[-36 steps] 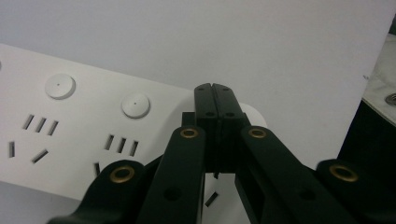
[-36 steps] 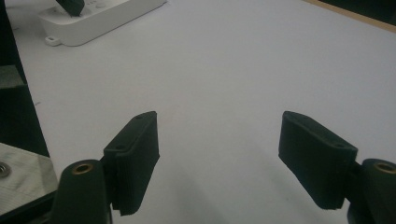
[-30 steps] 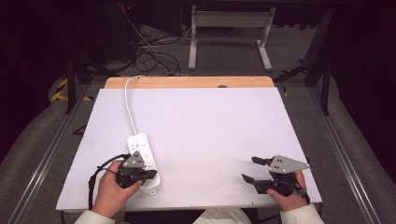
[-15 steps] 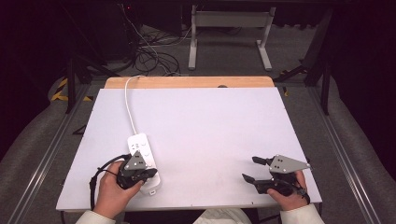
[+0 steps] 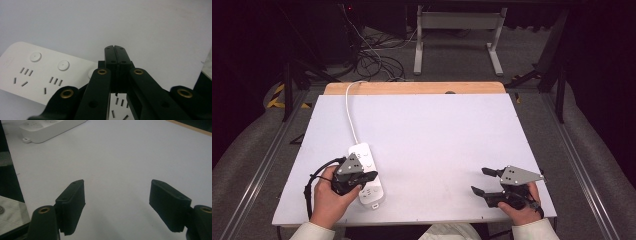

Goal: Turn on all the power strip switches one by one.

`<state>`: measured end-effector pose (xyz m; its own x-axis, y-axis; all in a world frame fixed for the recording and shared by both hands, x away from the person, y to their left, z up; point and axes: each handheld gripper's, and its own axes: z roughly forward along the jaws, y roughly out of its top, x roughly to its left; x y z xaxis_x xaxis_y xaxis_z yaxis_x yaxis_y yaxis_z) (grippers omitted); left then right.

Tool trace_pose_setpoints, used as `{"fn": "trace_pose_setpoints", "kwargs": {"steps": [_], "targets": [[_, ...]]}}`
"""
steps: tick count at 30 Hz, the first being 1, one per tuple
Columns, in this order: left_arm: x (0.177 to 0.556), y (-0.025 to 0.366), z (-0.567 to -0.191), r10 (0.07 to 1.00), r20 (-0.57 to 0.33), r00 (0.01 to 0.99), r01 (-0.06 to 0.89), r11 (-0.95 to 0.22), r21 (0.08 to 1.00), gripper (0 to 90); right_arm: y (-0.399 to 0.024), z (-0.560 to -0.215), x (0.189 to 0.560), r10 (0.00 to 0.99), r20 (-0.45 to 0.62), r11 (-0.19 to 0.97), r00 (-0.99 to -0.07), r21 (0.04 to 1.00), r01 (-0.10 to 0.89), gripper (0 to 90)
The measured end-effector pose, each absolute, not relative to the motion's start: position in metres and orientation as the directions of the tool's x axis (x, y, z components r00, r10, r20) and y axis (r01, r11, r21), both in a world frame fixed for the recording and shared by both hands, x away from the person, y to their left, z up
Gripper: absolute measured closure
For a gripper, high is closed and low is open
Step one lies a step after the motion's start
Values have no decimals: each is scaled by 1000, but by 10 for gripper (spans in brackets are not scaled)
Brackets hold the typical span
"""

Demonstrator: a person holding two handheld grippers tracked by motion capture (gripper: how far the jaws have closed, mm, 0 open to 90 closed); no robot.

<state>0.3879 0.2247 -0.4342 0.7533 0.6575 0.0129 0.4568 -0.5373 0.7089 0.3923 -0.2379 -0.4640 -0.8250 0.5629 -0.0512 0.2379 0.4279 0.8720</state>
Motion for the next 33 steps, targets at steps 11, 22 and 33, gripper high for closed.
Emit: {"fn": "trace_pose_setpoints", "kwargs": {"steps": [11, 22, 33], "targets": [[402, 231, -448, 680, -3, 733, 491, -527, 694, 900, -238, -464, 393, 564, -50, 427, -824, 872, 240, 294], [407, 232, -453, 682, -8, 731, 504, -532, 680, 900, -238, -464, 392, 562, -51, 429, -826, 871, 239, 295], [407, 232, -455, 680, -3, 733, 505, -542, 672, 900, -238, -464, 392, 560, -52, 431, -827, 870, 238, 295]]}}
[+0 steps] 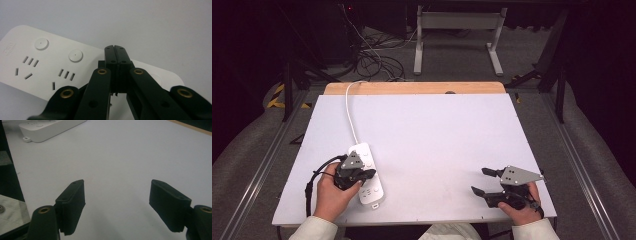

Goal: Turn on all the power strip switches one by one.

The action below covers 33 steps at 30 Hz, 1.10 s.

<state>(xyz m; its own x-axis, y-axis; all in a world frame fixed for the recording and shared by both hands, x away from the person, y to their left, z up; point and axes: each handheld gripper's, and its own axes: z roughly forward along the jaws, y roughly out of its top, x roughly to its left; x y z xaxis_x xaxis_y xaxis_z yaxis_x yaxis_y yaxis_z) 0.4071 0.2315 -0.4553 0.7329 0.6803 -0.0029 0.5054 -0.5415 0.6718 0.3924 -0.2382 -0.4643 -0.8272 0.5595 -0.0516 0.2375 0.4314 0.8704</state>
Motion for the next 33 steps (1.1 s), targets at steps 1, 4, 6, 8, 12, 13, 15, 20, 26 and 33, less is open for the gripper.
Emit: {"fn": "trace_pose_setpoints", "kwargs": {"steps": [1, 4, 6, 8, 12, 13, 15, 20, 26, 33], "targets": [[407, 231, -455, 682, -4, 731, 507, -540, 672, 900, -238, -464, 392, 560, -52, 431, -827, 870, 238, 295], [407, 231, -456, 682, 5, 732, 502, -544, 673, 900, -238, -464, 392, 559, -52, 432, -827, 870, 237, 295], [407, 231, -456, 682, 3, 731, 503, -543, 673, 900, -238, -464, 392, 559, -52, 433, -828, 870, 237, 295], [408, 232, -456, 680, -3, 733, 504, -541, 673, 900, -238, -464, 392, 559, -54, 434, -828, 869, 237, 295], [408, 231, -457, 684, 1, 730, 506, -542, 671, 900, -238, -464, 392, 558, -53, 434, -828, 869, 237, 295], [408, 231, -457, 687, 0, 727, 509, -539, 671, 900, -238, -464, 392, 558, -53, 434, -828, 869, 237, 295], [409, 232, -458, 692, -10, 721, 518, -530, 672, 900, -238, -464, 392, 558, -53, 435, -828, 868, 238, 295], [408, 230, -458, 696, 12, 718, 511, -539, 670, 900, -237, -464, 391, 556, -52, 434, -830, 869, 237, 295], [406, 229, -459, 699, 12, 715, 516, -538, 666, 900, -237, -464, 391, 556, -52, 434, -829, 869, 237, 295], [402, 226, -459, 687, -5, 726, 513, -537, 669, 900, -237, -464, 391, 556, -53, 435, -829, 869, 236, 294]]}}
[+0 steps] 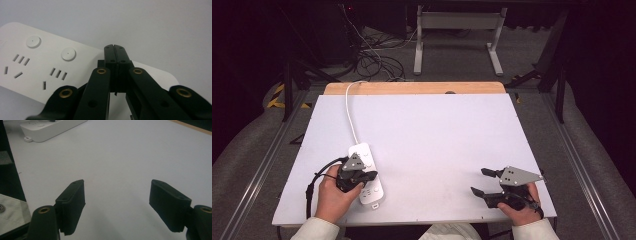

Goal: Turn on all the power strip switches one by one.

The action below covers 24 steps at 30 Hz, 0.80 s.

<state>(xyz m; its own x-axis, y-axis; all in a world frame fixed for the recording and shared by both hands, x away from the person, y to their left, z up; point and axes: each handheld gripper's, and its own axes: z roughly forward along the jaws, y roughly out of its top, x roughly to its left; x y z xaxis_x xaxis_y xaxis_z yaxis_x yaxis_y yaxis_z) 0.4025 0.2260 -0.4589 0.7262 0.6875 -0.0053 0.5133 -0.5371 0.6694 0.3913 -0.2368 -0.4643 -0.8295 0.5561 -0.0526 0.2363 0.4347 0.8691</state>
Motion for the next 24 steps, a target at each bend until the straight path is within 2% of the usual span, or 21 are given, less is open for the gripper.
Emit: {"fn": "trace_pose_setpoints", "kwargs": {"steps": [11, 16, 17, 19, 21, 24], "targets": [[403, 229, -462, 697, -28, 716, 524, -511, 681, 900, -237, -464, 391, 556, -51, 431, -829, 872, 235, 294], [403, 228, -461, 699, -9, 715, 520, -523, 675, 900, -237, -464, 390, 556, -52, 431, -829, 871, 235, 294], [402, 228, -461, 698, 1, 716, 513, -528, 676, 900, -237, -464, 390, 556, -52, 431, -829, 871, 235, 294], [393, 228, -456, 675, 49, 736, 441, -533, 722, 900, -237, -464, 391, 557, -52, 432, -829, 870, 236, 294], [388, 229, -446, 672, 26, 740, 413, -484, 772, 900, -238, -464, 391, 557, -51, 429, -829, 872, 235, 294], [388, 230, -433, 677, 40, 735, 388, -469, 794, 900, -238, -465, 393, 559, -46, 428, -828, 871, 240, 294]]}}
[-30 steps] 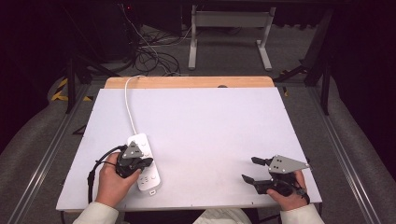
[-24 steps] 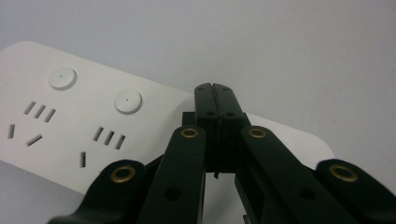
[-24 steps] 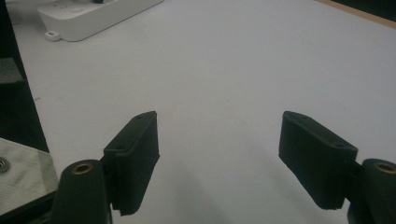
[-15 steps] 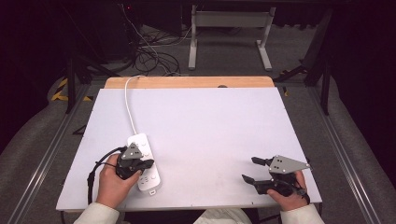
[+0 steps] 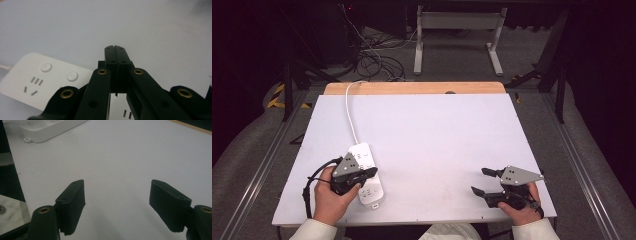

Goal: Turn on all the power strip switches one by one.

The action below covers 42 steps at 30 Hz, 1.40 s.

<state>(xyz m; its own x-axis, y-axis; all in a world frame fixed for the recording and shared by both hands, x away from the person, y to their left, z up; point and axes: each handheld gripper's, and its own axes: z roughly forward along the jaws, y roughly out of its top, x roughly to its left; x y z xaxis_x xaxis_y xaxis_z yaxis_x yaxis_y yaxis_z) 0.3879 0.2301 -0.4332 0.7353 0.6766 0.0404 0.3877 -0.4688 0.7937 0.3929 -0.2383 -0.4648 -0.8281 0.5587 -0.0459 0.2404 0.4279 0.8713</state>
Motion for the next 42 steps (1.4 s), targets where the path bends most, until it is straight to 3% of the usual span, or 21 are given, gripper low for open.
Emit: {"fn": "trace_pose_setpoints", "kwargs": {"steps": [22, 42], "targets": [[420, 248, -448, 747, 33, 665, 461, -444, 768, 900, -237, -465, 393, 554, -47, 435, -831, 867, 241, 294], [428, 244, -462, 753, 52, 656, 490, -478, 729, 900, -237, -465, 393, 553, -49, 438, -832, 866, 240, 294]]}}
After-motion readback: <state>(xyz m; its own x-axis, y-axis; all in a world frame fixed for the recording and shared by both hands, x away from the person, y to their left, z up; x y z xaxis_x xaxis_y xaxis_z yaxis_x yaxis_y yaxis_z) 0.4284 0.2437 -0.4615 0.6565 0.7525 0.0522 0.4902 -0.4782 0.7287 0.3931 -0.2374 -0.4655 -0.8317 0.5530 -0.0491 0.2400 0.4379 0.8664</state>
